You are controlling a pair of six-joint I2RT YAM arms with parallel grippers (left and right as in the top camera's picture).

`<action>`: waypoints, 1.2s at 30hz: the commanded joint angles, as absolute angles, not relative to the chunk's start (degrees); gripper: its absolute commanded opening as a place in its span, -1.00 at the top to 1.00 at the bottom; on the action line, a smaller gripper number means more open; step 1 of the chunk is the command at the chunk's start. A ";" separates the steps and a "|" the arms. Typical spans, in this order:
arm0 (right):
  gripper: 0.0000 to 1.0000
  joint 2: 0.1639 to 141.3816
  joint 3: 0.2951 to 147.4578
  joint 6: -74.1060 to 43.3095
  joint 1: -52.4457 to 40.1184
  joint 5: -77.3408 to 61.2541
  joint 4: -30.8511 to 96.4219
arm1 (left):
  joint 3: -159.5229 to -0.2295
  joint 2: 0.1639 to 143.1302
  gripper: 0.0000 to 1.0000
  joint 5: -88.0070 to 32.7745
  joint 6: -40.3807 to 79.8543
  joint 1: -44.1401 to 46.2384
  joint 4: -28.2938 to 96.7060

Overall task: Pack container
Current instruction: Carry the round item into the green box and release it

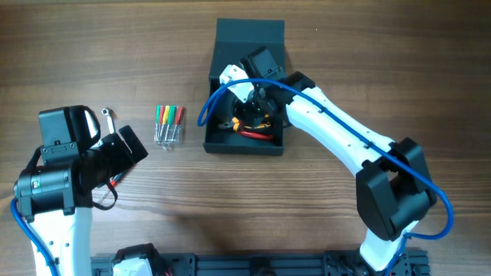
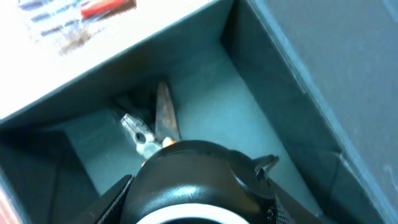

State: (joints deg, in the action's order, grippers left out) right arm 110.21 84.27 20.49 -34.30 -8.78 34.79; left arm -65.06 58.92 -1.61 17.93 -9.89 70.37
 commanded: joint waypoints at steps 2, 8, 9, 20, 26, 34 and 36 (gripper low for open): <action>0.92 111.24 85.65 19.51 -34.28 -9.21 27.62 | -66.06 58.26 -0.99 -2.57 18.68 -10.35 70.89; 0.90 111.24 85.60 25.54 -34.26 -13.15 26.17 | -66.06 58.26 -0.99 -2.57 18.68 -10.35 71.53; 0.89 111.24 85.60 25.52 -34.17 -13.10 26.22 | -66.06 58.26 -1.00 -2.55 18.68 -10.35 71.55; 0.90 117.89 85.49 25.26 -34.00 -12.97 28.23 | -66.06 58.26 -1.00 -2.57 18.68 -10.35 71.66; 0.74 118.52 85.49 25.21 -34.00 -12.73 28.14 | -66.06 58.26 -1.00 -2.55 18.65 -10.35 72.05; -0.99 118.50 85.49 23.33 -34.00 -11.44 30.68 | -66.06 58.26 -1.00 -2.55 18.65 -10.35 72.05; -0.99 118.19 85.52 23.14 -34.00 -11.14 31.33 | -66.06 58.26 -0.99 -2.57 18.61 -10.35 72.05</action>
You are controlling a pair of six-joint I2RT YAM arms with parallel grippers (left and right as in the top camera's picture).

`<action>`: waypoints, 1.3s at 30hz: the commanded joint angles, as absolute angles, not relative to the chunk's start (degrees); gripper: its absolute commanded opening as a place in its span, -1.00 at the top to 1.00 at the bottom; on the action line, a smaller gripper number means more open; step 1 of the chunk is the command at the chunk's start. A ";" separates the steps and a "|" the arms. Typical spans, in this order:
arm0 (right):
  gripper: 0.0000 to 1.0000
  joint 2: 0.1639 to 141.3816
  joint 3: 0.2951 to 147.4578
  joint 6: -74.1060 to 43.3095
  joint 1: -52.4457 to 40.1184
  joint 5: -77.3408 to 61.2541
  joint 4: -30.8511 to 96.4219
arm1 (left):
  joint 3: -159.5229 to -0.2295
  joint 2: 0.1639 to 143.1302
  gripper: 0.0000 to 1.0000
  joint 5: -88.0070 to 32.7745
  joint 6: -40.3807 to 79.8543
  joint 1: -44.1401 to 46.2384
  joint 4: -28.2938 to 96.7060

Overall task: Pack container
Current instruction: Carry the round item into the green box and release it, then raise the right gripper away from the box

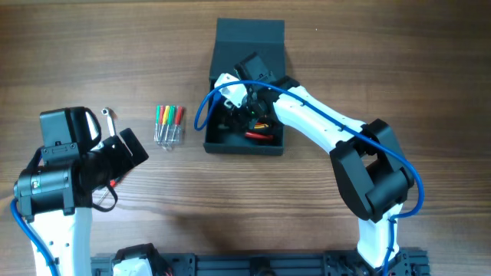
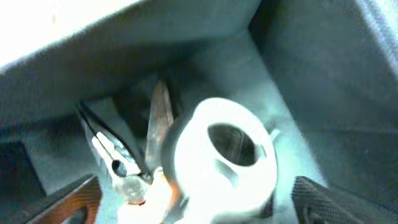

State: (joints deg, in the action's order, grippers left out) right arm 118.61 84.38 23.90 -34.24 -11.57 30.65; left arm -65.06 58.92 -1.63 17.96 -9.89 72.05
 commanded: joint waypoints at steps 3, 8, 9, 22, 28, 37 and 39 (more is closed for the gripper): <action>-0.99 116.38 85.52 21.10 -34.00 -8.40 31.38 | -66.06 58.26 -0.99 -2.55 18.46 -10.35 72.01; -0.99 108.25 86.46 20.91 -33.08 -7.07 32.99 | -66.06 58.26 -1.00 -2.59 18.24 -10.35 72.07; -0.99 106.21 86.89 20.84 -32.60 -7.05 33.74 | -66.06 58.26 -0.99 -2.79 18.20 -10.35 72.10; -0.99 78.54 87.81 -15.64 -10.22 -2.39 44.62 | -71.94 62.50 -0.99 -4.89 12.40 -5.19 75.72; -1.00 81.03 87.66 -13.87 -2.44 -6.52 51.20 | -79.92 78.85 -0.99 -2.57 12.64 0.43 74.98; -0.99 90.89 87.66 -12.08 -2.31 -6.20 53.98 | -92.66 103.13 -0.99 -5.34 8.54 0.91 72.31; -0.99 93.51 87.66 -12.51 -1.85 -5.80 53.89 | -92.84 105.65 -0.99 -5.30 6.09 0.91 70.02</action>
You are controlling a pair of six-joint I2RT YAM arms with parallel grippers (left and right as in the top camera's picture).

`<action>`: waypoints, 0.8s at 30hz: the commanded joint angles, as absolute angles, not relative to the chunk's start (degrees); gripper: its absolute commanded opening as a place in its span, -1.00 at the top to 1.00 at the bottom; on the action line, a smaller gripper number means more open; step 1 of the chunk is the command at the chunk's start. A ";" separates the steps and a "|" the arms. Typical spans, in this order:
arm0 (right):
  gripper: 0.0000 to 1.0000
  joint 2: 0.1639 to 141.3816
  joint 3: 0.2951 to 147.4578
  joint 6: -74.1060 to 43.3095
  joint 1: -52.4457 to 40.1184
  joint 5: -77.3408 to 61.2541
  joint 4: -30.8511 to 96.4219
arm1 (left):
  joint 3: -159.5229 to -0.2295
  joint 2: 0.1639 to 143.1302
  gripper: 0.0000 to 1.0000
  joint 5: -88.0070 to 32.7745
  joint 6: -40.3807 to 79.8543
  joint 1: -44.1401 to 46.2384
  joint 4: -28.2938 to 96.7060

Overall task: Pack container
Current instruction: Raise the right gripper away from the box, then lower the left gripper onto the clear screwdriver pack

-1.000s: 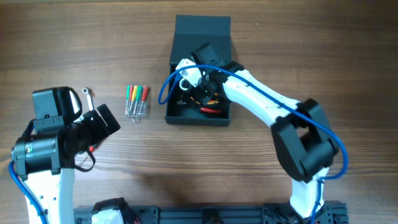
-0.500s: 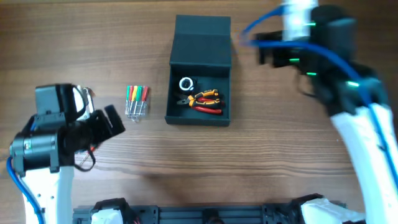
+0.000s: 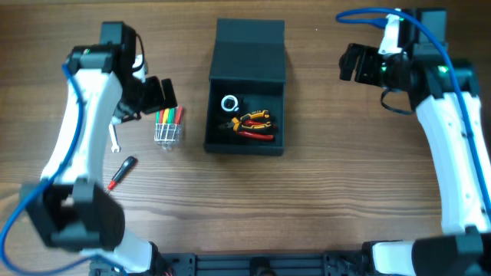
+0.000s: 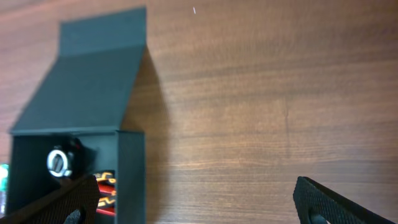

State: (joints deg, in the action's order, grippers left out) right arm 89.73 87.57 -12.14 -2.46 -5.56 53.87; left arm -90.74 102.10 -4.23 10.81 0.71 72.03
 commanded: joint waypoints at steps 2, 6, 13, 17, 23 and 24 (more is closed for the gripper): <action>-0.99 95.50 87.66 -14.00 -0.91 -5.63 53.89 | -92.84 107.02 -0.99 -4.67 4.49 0.91 68.84; -1.00 99.24 87.66 -14.06 1.43 -5.65 53.71 | -92.84 109.36 -1.00 -1.65 1.37 0.91 66.02; -0.99 101.69 87.66 -13.02 3.25 -5.63 51.57 | -92.82 112.60 -0.99 -1.61 -2.92 1.04 63.48; -1.00 101.69 87.66 -11.94 3.25 -5.61 49.74 | -92.82 116.25 -0.99 -0.56 -3.01 1.43 63.29; -0.99 101.69 87.66 -11.33 3.29 -5.63 48.66 | -92.79 120.88 -0.99 -0.47 -1.54 3.25 61.69; -0.99 101.69 87.66 -11.27 3.29 -5.63 48.66 | -92.79 121.45 -0.99 -0.25 -0.78 3.57 61.36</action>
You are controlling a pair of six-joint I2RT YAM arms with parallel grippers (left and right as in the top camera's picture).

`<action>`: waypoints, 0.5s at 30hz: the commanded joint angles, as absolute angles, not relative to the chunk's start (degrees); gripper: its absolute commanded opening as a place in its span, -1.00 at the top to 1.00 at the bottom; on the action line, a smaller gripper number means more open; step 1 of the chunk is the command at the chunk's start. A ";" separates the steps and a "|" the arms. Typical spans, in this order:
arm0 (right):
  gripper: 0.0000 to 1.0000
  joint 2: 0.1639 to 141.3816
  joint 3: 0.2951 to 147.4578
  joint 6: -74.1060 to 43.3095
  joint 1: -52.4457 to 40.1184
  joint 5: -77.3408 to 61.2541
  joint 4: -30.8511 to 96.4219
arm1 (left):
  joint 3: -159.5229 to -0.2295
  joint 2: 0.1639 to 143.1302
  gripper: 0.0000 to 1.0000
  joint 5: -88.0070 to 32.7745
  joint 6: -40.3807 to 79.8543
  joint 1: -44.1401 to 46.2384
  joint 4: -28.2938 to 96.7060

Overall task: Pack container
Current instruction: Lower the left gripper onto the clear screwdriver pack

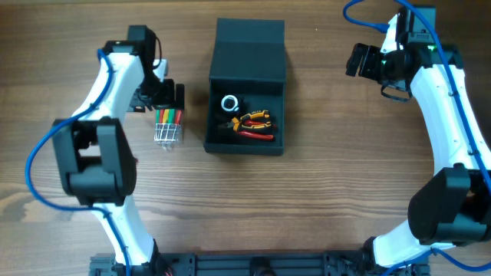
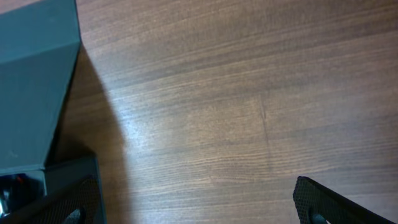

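A black box (image 1: 244, 146) stands mid-table with its lid (image 1: 250, 37) folded back. Inside lie a white roll (image 1: 229, 103) and pliers with red and yellow handles (image 1: 253, 123). A clear pack of coloured-handled tools (image 1: 169, 124) rests on the wood left of the box. My left gripper (image 1: 164, 96) hovers just above the pack's far end; its jaws are hard to read from above. My right gripper (image 1: 357, 60) is far right of the box, open and empty. In the right wrist view its fingers (image 2: 324, 200) stand wide apart over bare wood, with the lid (image 2: 31, 81) at the left.
The wooden table (image 1: 330, 176) stretches round the box. My left arm (image 1: 96, 157) arcs over the table's left side and hides what lies under it. A black rail (image 1: 253, 264) runs along the front edge.
My left gripper has shifted a little to the right, nearer the coloured pack, and the arm behind it has swung round. The right wrist view now takes in less of the box.
My right gripper was down inside the box beside the pliers, holding something round. Then the white roll lay free in the box under it. Later it stood open far right, and my left gripper had come from the front left to the coloured pack.
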State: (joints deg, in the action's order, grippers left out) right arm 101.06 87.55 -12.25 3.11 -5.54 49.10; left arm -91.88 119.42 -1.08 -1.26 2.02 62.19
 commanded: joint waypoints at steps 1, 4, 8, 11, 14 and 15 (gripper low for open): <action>-1.00 101.69 87.66 -10.83 3.31 -5.63 48.66 | -92.79 121.95 -1.00 -0.12 -0.27 3.92 61.14; -1.00 101.69 87.66 -10.41 3.31 -5.58 48.73 | -92.79 123.04 -1.00 0.10 0.71 4.69 60.66; -0.99 101.69 87.66 -10.44 3.38 -5.58 48.77 | -92.53 123.13 -1.00 1.45 2.39 4.82 60.62; -0.99 101.69 87.66 -10.15 3.42 -5.58 48.97 | -91.72 123.15 -1.00 2.26 2.61 4.82 60.73; -0.99 101.69 87.66 -8.95 3.42 -5.58 49.30 | -89.97 123.15 -1.00 2.46 3.51 4.82 60.36; -0.99 101.69 87.66 -8.97 3.42 -5.58 49.39 | -89.25 123.15 -0.99 2.46 3.51 4.82 60.27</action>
